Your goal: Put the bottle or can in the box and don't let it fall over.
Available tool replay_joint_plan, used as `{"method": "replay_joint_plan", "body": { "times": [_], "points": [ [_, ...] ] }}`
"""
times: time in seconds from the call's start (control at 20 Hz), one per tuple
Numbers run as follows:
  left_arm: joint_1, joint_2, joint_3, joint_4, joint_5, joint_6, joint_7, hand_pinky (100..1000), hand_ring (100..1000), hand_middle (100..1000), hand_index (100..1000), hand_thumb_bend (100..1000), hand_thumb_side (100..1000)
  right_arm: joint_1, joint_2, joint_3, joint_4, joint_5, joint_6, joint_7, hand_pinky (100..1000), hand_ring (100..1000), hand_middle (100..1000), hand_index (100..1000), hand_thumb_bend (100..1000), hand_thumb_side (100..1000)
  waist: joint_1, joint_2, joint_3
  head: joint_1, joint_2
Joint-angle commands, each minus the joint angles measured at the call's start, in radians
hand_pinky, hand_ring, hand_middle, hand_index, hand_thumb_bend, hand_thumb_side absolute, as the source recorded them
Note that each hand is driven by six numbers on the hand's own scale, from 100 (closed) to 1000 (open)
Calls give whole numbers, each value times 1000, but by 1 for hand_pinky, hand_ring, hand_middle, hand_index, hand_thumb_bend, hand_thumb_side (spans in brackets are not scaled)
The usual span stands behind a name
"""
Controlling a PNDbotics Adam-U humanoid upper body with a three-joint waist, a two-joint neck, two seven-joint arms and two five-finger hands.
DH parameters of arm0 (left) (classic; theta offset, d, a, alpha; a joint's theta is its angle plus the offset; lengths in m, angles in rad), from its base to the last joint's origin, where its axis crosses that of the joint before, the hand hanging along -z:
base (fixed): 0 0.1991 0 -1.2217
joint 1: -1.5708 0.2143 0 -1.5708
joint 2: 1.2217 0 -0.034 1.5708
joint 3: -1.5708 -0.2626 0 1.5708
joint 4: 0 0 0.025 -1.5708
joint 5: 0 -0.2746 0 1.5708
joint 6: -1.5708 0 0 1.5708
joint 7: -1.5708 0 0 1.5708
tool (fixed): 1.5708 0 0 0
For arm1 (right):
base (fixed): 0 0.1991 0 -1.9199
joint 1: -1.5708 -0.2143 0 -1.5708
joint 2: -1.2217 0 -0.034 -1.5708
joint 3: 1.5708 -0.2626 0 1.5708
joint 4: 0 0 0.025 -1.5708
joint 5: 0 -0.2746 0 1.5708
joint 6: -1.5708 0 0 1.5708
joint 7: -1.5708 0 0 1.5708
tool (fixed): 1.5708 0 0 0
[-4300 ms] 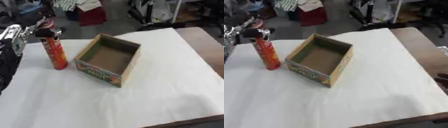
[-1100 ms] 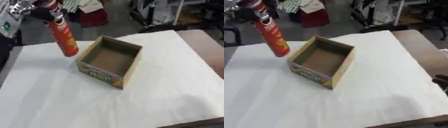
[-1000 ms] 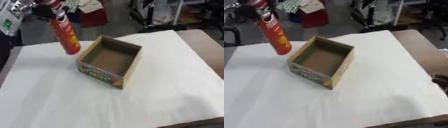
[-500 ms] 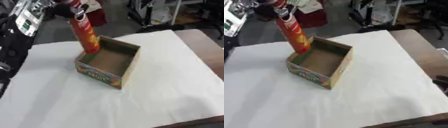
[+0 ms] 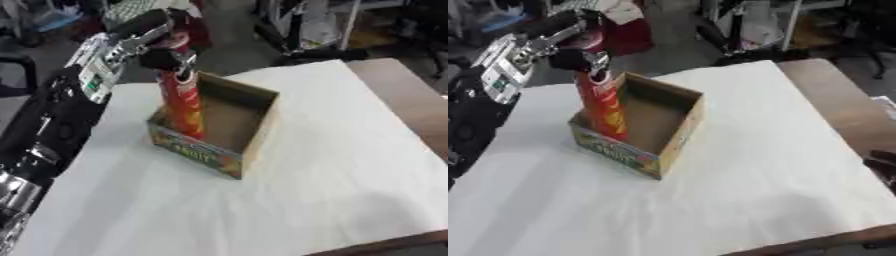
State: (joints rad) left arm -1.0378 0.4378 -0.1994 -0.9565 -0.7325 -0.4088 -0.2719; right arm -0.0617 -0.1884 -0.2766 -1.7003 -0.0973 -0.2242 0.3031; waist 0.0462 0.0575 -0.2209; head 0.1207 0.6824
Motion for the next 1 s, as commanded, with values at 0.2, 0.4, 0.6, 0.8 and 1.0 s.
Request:
{"method": "replay_joint_plan", "body": {
  "times": [0.2, 0.4, 0.6, 0.8, 1.0],
  "points": [
    [0, 66, 4, -75, 8, -42, 61, 944, 932, 946, 993, 709, 1000, -9, -9, -6, -13, -3, -2, 1, 964, 795, 766, 998, 100, 730, -7, -12, 10, -12, -19],
    [59, 143, 30, -206, 142, -29, 97, 939, 915, 937, 993, 588, 1000, -11, -8, -14, -14, -1, -3, -4, 964, 796, 766, 998, 100, 730, -7, -10, 19, -22, -22],
    [105, 194, 39, -322, 252, 26, 90, 890, 838, 882, 988, 424, 981, -11, -8, -18, -15, 0, -2, -8, 965, 796, 766, 999, 100, 731, -6, -7, 24, -26, -24],
    [189, 150, 119, -416, 315, 85, 135, 866, 808, 862, 986, 376, 976, -4, -7, -47, -18, 7, -5, -29, 965, 796, 766, 999, 100, 731, -8, 5, 85, -67, -30],
    [283, 60, 213, -451, 374, 143, 192, 826, 775, 843, 979, 316, 1000, -8, -8, -70, -24, 14, -7, -52, 965, 795, 765, 999, 100, 731, -7, 27, 134, -97, -45]
  ]
}}
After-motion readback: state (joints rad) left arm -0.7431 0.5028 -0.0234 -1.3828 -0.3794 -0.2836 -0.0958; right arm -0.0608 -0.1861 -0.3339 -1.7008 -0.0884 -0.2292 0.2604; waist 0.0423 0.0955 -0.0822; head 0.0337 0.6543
